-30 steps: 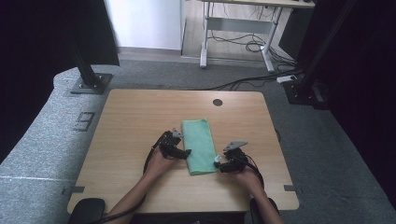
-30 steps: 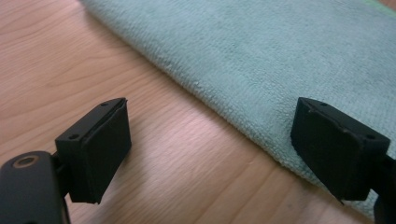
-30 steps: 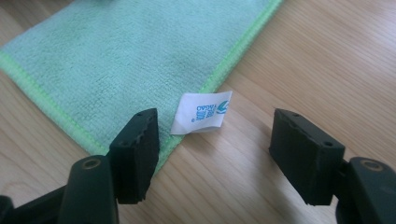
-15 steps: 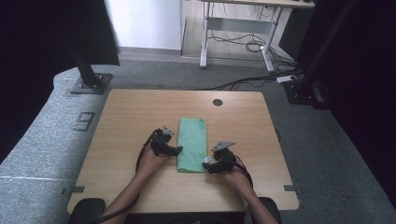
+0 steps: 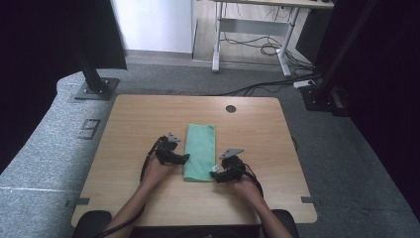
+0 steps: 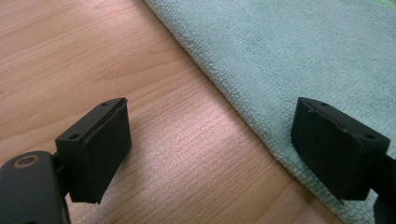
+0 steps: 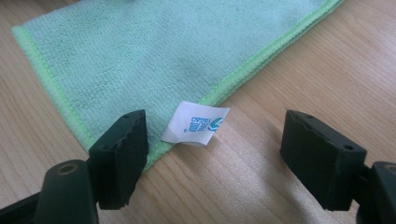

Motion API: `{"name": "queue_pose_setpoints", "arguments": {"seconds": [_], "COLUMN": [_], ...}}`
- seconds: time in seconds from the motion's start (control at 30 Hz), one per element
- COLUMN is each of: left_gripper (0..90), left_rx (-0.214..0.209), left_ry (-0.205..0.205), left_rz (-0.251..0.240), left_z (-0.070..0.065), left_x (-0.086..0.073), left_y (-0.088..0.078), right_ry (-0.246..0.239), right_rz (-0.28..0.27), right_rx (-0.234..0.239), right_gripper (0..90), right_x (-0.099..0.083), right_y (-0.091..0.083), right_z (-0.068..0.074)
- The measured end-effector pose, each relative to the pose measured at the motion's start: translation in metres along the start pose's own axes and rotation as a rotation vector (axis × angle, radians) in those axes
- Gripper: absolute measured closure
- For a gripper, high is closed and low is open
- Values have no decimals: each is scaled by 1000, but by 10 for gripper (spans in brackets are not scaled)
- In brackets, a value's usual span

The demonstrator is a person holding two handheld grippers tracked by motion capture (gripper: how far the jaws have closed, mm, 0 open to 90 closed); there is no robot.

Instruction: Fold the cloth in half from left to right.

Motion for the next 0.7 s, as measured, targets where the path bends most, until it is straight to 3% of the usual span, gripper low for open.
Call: {"name": "queue_pose_setpoints", "arguments": {"seconds": [0.4, 0.7], "left_gripper": [122, 139], "left_rx": [-6, -47], "left_ry": [2, 17], "left_rz": [-14, -37], "left_z": [0, -6], "left_x": [-1, 3], "left_y": [0, -12], "right_ry": [6, -16], "right_rz": [-11, -30], "right_rx": [2, 8], "right_gripper": [210, 164], "right_x": [0, 3], "right_y": [0, -6], "right_z": [-1, 0]}}
Point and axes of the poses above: each handheld gripper's, and its own axes: y roughly forward along the jaws, x roughly out of its top, z roughly to its left, the point moved 8 cm from there along y, roughly forward along the jaws, and after that the axes turned 6 degrees about y, right-handed, at the moved point
